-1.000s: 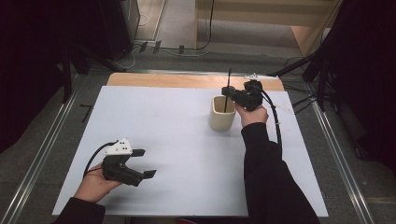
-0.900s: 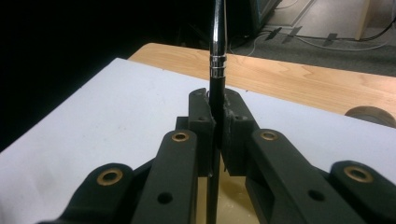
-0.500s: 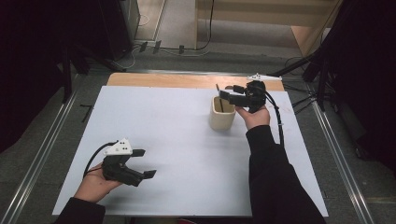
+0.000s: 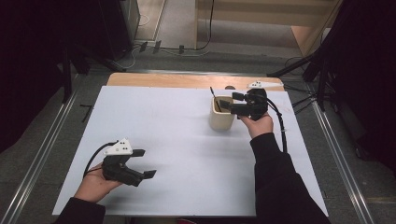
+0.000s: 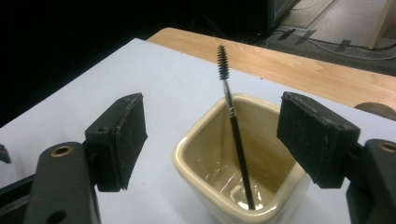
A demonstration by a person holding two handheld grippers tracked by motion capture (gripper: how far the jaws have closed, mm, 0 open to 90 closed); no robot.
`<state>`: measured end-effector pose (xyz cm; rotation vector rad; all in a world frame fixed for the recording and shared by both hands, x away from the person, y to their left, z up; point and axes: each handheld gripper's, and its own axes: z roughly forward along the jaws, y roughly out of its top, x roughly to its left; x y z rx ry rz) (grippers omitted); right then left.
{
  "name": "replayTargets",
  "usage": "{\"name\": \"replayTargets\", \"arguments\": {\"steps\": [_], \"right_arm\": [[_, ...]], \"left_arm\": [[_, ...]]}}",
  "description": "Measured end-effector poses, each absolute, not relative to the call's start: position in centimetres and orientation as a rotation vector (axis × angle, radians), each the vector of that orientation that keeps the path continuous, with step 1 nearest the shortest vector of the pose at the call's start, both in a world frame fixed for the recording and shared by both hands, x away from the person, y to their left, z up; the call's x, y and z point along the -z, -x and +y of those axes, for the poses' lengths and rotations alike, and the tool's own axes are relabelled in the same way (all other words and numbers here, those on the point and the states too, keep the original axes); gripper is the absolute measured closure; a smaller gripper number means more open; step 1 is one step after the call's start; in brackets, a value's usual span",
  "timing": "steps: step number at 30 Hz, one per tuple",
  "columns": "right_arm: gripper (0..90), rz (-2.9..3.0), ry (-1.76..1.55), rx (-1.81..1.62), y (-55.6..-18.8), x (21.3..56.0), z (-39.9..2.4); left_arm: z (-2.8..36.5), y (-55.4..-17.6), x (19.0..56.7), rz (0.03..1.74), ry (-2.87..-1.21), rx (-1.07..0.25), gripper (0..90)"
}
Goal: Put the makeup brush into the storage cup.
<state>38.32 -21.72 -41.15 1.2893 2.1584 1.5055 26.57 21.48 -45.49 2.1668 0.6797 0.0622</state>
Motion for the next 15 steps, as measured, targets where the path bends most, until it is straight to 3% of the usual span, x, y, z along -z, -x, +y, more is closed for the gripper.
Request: {"name": "replayTargets", "arguments": {"steps": [15], "right_arm": [[24.9,2.221,-1.218,-1.554,-35.7,40.9,-20.9]], "left_arm": [[21.5,-26.5,45.5,0.676,-2.171,-0.066,10.9]]}}
